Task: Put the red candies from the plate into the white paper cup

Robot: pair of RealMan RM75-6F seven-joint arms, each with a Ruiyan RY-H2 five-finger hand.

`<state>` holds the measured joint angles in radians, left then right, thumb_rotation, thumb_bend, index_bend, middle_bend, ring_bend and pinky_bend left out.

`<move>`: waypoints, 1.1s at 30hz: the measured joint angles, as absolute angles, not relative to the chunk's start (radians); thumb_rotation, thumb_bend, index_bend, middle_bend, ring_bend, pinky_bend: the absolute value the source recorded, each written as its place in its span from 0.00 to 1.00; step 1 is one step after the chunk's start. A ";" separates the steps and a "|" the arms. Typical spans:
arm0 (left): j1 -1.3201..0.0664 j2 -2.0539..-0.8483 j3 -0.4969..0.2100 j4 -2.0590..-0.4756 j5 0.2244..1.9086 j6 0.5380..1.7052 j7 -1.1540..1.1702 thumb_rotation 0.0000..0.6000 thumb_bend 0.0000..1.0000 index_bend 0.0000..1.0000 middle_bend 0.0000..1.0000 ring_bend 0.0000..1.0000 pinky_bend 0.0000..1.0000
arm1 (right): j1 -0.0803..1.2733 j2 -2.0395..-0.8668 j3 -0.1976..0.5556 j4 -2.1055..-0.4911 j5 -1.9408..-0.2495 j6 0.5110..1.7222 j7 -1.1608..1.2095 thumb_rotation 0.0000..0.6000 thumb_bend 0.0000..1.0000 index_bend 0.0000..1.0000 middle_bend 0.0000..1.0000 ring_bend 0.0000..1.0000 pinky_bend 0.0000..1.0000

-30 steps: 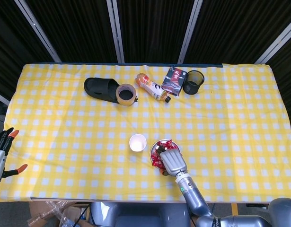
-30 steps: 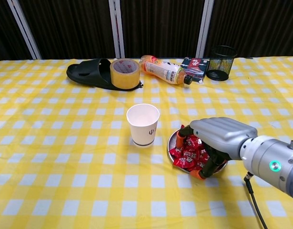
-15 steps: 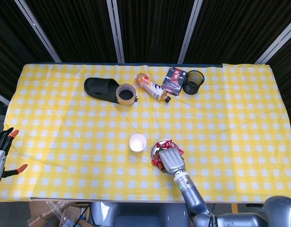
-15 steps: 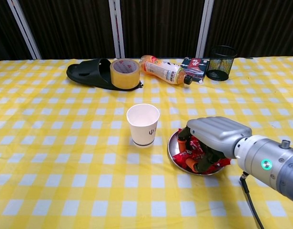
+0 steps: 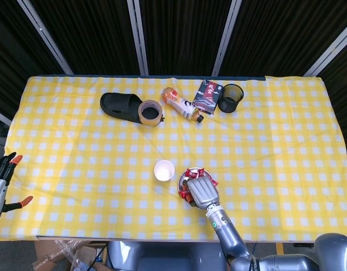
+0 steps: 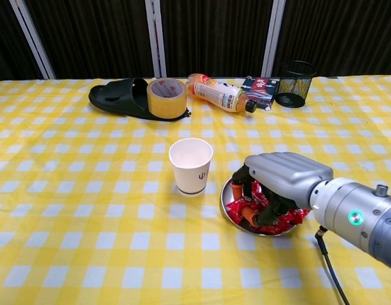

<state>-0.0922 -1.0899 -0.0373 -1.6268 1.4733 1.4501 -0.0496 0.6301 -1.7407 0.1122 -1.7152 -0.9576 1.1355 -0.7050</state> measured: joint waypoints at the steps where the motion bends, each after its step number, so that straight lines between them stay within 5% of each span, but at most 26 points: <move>1: -0.092 -1.090 -0.037 -1.627 1.474 1.451 -0.050 1.00 0.03 0.00 0.00 0.00 0.00 | 0.629 -1.738 0.112 -1.721 -0.964 1.139 -0.701 1.00 0.57 0.61 0.54 0.74 0.83; 19: -0.090 -1.090 -0.035 -1.630 1.481 1.456 -0.049 1.00 0.04 0.00 0.00 0.00 0.00 | 0.618 -1.648 0.136 -1.872 -1.036 1.213 -0.692 1.00 0.58 0.62 0.54 0.74 0.83; 33: -0.096 -1.077 -0.036 -1.642 1.453 1.425 -0.063 1.00 0.03 0.00 0.00 0.00 0.00 | 0.740 -1.671 0.289 -1.924 -0.935 1.195 -0.769 1.00 0.58 0.62 0.54 0.74 0.83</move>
